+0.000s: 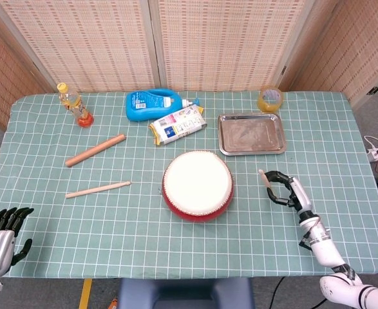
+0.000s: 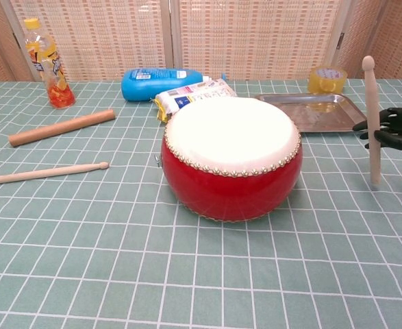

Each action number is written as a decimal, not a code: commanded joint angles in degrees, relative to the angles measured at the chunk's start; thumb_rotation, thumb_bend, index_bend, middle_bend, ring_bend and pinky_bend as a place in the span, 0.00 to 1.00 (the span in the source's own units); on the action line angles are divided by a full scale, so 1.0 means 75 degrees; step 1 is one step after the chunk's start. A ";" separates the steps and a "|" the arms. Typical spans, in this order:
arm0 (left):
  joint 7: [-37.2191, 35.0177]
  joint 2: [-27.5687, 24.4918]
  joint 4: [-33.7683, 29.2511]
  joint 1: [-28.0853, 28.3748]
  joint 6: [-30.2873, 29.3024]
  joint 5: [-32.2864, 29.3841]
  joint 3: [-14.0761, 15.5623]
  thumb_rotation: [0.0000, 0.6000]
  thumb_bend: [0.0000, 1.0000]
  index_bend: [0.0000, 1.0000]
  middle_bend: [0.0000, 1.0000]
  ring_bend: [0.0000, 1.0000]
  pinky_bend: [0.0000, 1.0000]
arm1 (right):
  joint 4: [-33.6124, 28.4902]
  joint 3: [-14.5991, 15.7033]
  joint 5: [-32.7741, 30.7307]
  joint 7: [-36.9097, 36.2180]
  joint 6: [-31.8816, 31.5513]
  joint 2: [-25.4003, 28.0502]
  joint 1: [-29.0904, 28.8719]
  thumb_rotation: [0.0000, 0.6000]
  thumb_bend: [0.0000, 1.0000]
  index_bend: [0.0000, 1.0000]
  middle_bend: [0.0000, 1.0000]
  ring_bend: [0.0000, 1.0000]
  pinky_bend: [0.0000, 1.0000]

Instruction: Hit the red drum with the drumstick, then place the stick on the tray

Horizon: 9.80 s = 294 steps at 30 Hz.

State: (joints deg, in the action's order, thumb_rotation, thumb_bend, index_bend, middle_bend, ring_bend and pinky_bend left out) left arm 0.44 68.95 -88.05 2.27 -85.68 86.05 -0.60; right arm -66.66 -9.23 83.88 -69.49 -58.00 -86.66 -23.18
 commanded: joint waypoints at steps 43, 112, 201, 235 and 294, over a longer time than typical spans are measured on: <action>-0.0017 -0.0078 -0.0021 -0.0004 0.0066 0.0070 0.0093 1.00 0.34 0.17 0.14 0.08 0.06 | 0.4301 0.1358 0.0993 -0.4865 -0.1309 -0.1767 -0.0069 1.00 0.22 0.34 0.29 0.21 0.26; -0.0320 -0.0141 0.0119 -0.0058 -0.0025 0.0212 0.0171 1.00 0.34 0.17 0.14 0.08 0.06 | -0.1758 -0.1435 -0.2564 0.9628 -0.0204 0.0190 -0.2839 1.00 0.62 1.00 1.00 1.00 1.00; -0.0344 -0.0067 0.0242 -0.0009 0.0085 0.0213 0.0184 1.00 0.34 0.17 0.14 0.08 0.06 | -0.0013 -0.0672 -0.1880 1.2709 -0.0830 -0.0862 -0.2943 1.00 0.65 1.00 1.00 1.00 1.00; -0.0281 -0.0055 0.0215 0.0034 0.0119 0.0240 0.0185 1.00 0.35 0.17 0.14 0.08 0.06 | -0.1144 -0.1050 -0.2101 0.9752 -0.0881 0.0035 -0.1994 1.00 0.65 1.00 1.00 1.00 1.00; 0.0299 -0.0186 -0.0255 -0.0026 0.0271 -0.0136 0.0172 1.00 0.35 0.17 0.14 0.08 0.06 | 0.7117 -0.1374 -0.2445 0.7628 0.3797 -0.3225 -0.4616 1.00 0.41 0.20 0.26 0.17 0.28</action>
State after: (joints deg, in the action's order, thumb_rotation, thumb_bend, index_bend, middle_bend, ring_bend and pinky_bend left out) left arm 2.67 67.55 -89.96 2.08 -83.65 85.03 0.69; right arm -13.71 -19.36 65.66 -12.35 -29.98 -110.72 -57.57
